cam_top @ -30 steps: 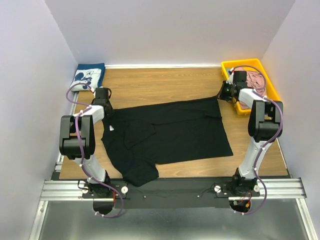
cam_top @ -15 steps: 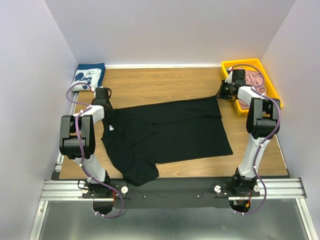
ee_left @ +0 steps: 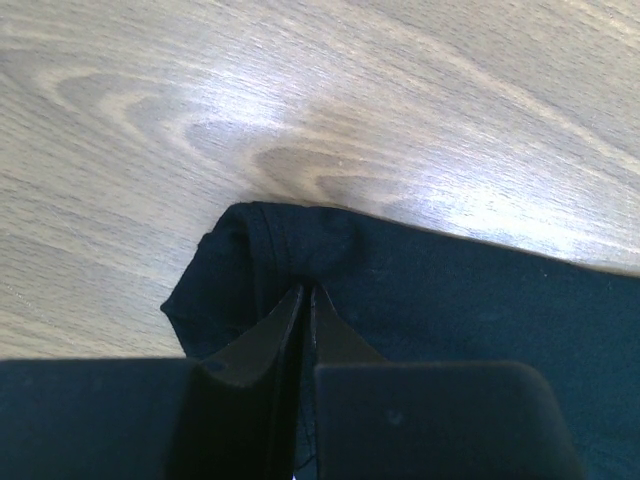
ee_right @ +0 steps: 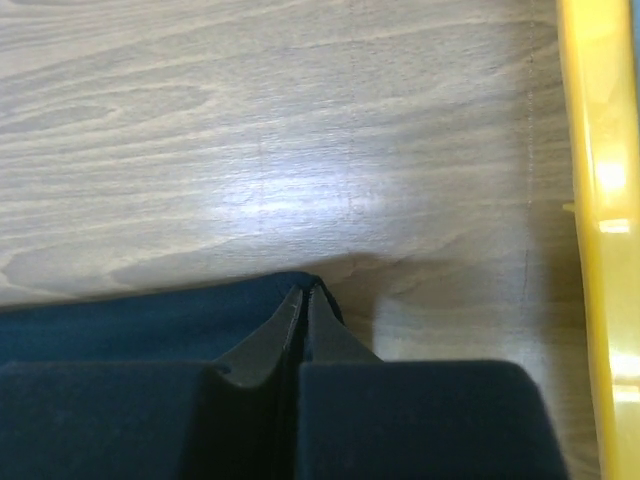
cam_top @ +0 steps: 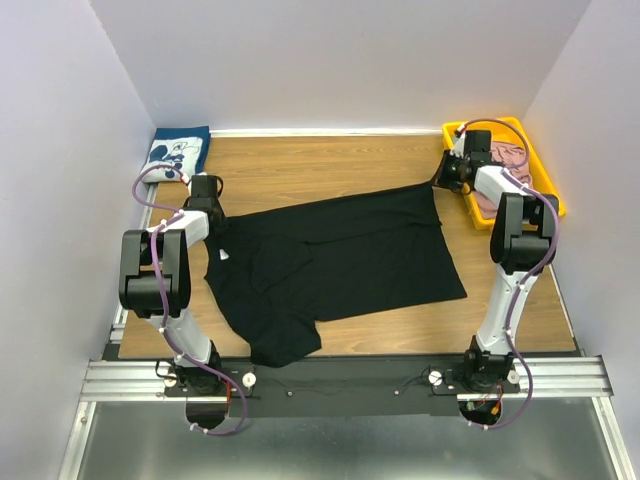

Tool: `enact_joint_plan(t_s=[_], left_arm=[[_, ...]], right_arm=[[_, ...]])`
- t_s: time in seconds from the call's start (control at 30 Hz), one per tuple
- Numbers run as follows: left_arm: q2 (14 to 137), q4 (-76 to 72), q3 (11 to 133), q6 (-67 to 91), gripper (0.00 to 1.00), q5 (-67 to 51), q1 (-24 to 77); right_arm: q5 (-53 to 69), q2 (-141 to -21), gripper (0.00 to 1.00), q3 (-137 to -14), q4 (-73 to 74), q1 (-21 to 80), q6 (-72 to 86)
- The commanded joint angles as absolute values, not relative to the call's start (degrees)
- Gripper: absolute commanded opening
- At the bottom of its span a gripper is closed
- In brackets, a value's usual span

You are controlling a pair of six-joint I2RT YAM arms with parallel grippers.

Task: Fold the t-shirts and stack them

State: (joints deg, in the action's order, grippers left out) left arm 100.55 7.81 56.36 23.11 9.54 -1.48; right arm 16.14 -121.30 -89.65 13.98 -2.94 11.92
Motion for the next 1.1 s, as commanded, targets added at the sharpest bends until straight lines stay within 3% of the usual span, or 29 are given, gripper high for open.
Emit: enact_joint_plan(t_s=[0.0,0.1,0.2,0.43,0.73,1.07], left_arm=[[103.27,10.99,54.93,21.45,0.13,13.97,-1.85],[102.48,10.90,54.93,21.80,0.13,13.80,-1.76],[99.94,10.99,55.19,22.59,0.23,12.14,-1.76],[88.52,13.09,54.76,25.92,0.53,10.81,-1.67],[79.89,14.59,46.42,29.70,0.53,0.36,-1.41],[79.54,14.06,41.22,30.94,0.51,2.90,-1.49]], right_arm=[[13.80,-125.06,0.16,-92.72,15.64,-3.52,11.69],[13.97,-124.46,0.28,-93.69,16.87,-3.51,12.74],[12.75,-121.39,0.39,-92.73,17.93,-3.52,15.37],[18.27,-111.89,0.43,-82.81,17.49,-3.52,22.84],[26.71,-106.00,0.42,-68.48,9.86,-3.52,28.30],[25.14,-108.63,0.40,-58.98,3.08,-5.62,31.99]])
